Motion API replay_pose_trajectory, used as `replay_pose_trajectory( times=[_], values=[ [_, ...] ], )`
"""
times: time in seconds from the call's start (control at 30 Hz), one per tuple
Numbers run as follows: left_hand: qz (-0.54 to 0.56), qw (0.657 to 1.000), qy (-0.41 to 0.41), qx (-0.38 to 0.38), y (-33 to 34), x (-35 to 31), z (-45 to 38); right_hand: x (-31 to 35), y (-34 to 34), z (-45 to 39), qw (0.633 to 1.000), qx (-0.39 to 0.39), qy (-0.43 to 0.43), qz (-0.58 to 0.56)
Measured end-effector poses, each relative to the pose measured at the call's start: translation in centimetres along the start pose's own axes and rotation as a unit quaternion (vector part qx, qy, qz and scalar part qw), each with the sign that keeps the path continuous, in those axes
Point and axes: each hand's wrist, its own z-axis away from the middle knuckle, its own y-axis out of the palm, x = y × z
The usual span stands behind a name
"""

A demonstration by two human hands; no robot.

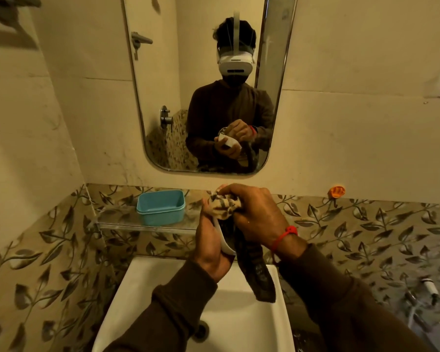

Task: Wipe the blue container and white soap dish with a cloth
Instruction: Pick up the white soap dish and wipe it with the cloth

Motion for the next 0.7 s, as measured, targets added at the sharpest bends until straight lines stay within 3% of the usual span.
replay_pose_trajectory(
  times=[0.17,0.3,0.5,0.7],
  values=[
    [-0.028,0.997,-0.015,0.068,-1.2,-1.6,-0.1,-0.1,-1.6,1.5,0.966,0.24,-0.072,0.054],
    [-0.022,0.995,-0.06,0.079,-1.0,-1.1,0.3,0.2,-2.9,1.9,0.944,0.298,-0.114,0.079],
    [0.031,0.993,-0.107,0.048,-0.1,-1.2,0.5,0.4,-3.1,1.0,0.948,0.114,-0.232,0.185],
    [-0.024,0.995,-0.088,0.033,-0.2,-0.2,0.0,-0.7,-2.4,0.3,0.945,-0.02,-0.176,0.274]
  ],
)
